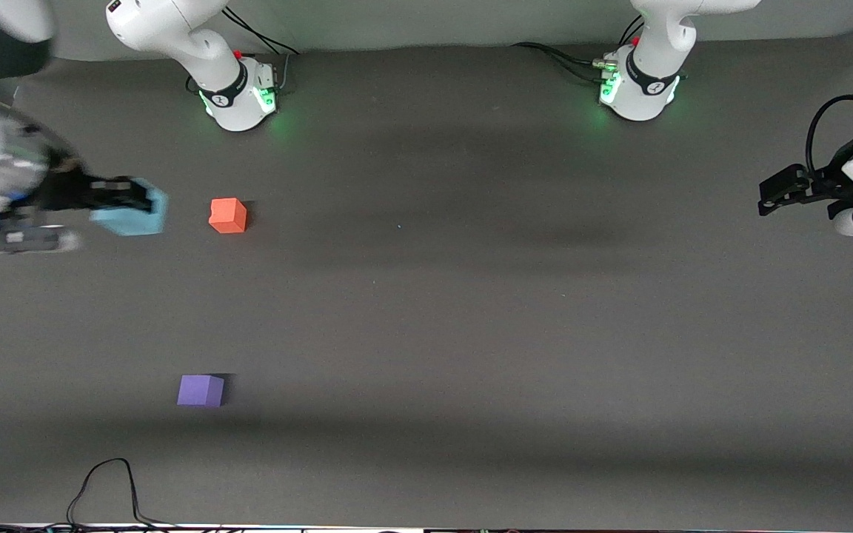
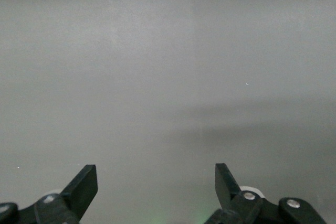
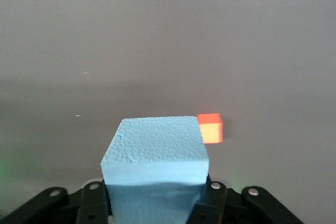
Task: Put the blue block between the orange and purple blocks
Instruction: 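Carry the blue cube with the right gripper past the red cube, then lower the blue cube between the red and purple cubes, open the right gripper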
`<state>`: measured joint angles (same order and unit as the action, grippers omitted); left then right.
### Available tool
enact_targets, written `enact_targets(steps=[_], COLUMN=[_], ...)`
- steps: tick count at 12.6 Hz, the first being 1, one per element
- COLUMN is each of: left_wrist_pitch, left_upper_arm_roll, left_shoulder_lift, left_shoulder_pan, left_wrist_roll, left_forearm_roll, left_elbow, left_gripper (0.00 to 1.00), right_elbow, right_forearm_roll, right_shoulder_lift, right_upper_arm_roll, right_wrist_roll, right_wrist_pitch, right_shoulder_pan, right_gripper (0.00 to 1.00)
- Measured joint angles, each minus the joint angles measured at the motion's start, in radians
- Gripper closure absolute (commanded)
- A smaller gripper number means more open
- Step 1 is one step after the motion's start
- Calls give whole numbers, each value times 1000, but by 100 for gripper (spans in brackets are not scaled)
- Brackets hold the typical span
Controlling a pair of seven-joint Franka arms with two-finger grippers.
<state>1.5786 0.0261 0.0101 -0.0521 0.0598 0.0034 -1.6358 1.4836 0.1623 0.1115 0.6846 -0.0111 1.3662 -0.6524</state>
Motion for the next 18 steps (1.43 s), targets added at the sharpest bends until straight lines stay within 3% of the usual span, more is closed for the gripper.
enact_targets(steps=[2, 4, 9, 12, 18], left_wrist_pitch=[0, 0, 1, 1, 2], left_upper_arm_roll=[0, 0, 1, 1, 1], left_shoulder_lift=[0, 0, 0, 0, 0], left_shoulder_pan=[0, 0, 0, 0, 0], left_wrist_roll=[0, 0, 0, 0, -1], left_forearm_roll=[0, 0, -1, -1, -10], left_elbow=[0, 0, -1, -1, -1], left_gripper=[0, 0, 0, 0, 0], right_elbow=[9, 32, 226, 314, 319], right_forearm_roll=[-1, -1, 28, 138, 375], right_shoulder_lift=[7, 29, 133, 251, 500], right_upper_arm_roll=[154, 234, 222, 211, 176], right_wrist_roll=[187, 281, 288, 336, 469], right_wrist_pitch=[-1, 23, 290, 428, 544], right_shoulder_pan=[6, 11, -4, -11, -16], right_gripper=[61, 60, 60, 59, 58])
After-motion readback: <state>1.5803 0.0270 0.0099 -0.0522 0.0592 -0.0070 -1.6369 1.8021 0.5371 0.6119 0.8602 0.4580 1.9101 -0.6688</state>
